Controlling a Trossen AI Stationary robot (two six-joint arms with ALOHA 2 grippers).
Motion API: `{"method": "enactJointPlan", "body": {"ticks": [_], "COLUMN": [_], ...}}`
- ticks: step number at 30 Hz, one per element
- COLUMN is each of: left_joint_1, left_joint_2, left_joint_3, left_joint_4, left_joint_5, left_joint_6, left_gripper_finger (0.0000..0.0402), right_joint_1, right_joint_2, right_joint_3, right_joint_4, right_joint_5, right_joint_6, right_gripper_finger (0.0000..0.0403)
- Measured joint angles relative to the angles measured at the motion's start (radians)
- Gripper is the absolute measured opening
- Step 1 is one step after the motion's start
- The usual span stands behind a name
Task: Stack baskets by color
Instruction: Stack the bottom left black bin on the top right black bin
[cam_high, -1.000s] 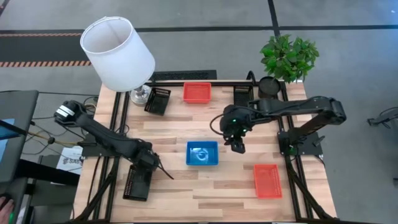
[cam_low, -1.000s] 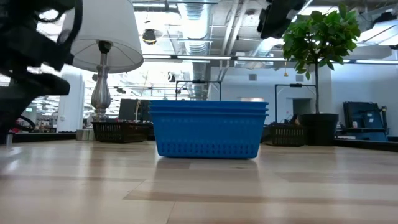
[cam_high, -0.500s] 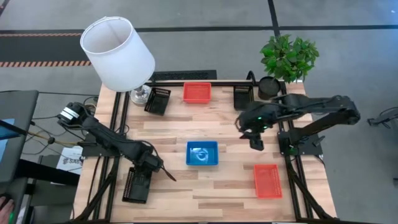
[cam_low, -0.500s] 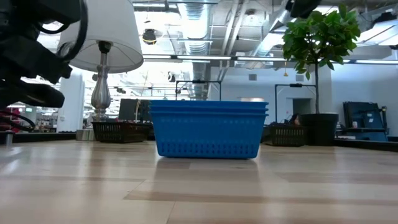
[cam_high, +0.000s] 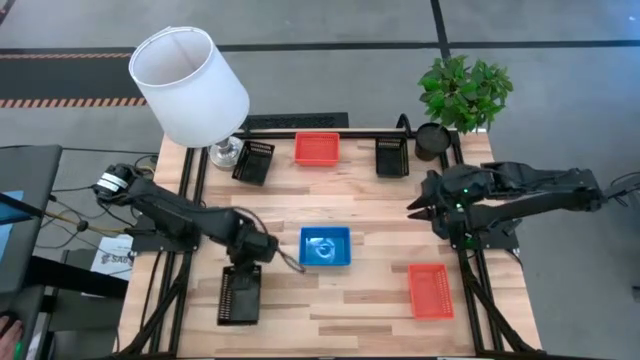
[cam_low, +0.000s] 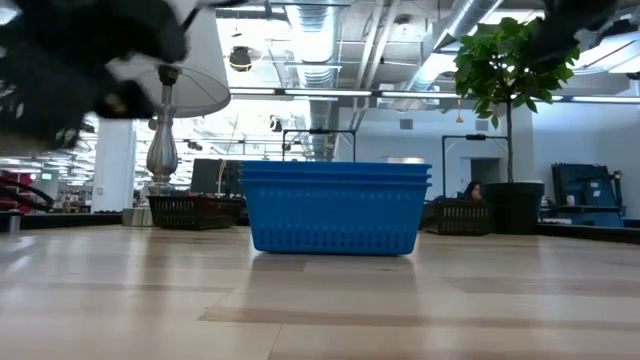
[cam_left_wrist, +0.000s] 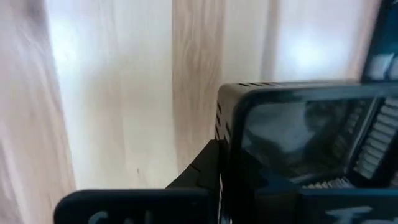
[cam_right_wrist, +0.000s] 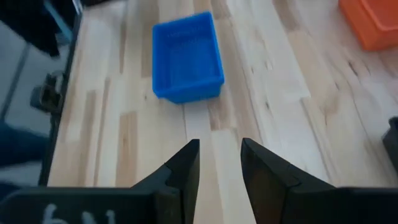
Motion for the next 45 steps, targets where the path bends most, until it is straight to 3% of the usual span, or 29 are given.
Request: {"method": "enactJointPlan", "body": {"ticks": [5, 13, 19, 22, 29, 35, 45], "left_joint_1": [0.101, 0.262, 0.347, 0.375, 0.422, 0.447, 0.482], "left_joint_2": [0.0, -0.001, -0.001, 0.003, 0.036, 0.095, 0.15], "left_joint_3": [0.17, 0.347, 0.361, 0.361, 0.364, 0.361, 0.36], "left_joint_4": [-0.039, -0.026, 0.098, 0.165, 0.241, 0.233, 0.228], "left_joint_5": [-0.004, -0.267, -0.492, -0.61, -0.769, -0.752, -0.7], "left_joint_6": [-0.008, -0.159, -0.209, -0.209, -0.229, -0.224, -0.171], "left_gripper_finger": [0.0, 0.0, 0.0, 0.0, 0.0, 0.0, 0.0], "right_joint_1": [0.0, -0.002, -0.002, -0.002, -0.021, -0.047, -0.121], "right_joint_2": [-0.112, -0.159, -0.11, -0.07, 0.051, 0.206, 0.535], "right_joint_3": [-0.135, -0.217, -0.22, -0.221, -0.214, -0.085, 0.209], "right_joint_4": [0.09, 0.184, 0.335, 0.421, 0.686, 0.664, 0.475], "right_joint_5": [-0.003, -0.003, 0.016, 0.028, 0.176, 0.333, 0.331], "right_joint_6": [0.04, 0.051, 0.034, -0.078, -0.104, -0.086, -0.131], "right_gripper_finger": [0.0135, 0.0137, 0.0134, 0.0132, 0.0135, 0.0153, 0.0264]}}
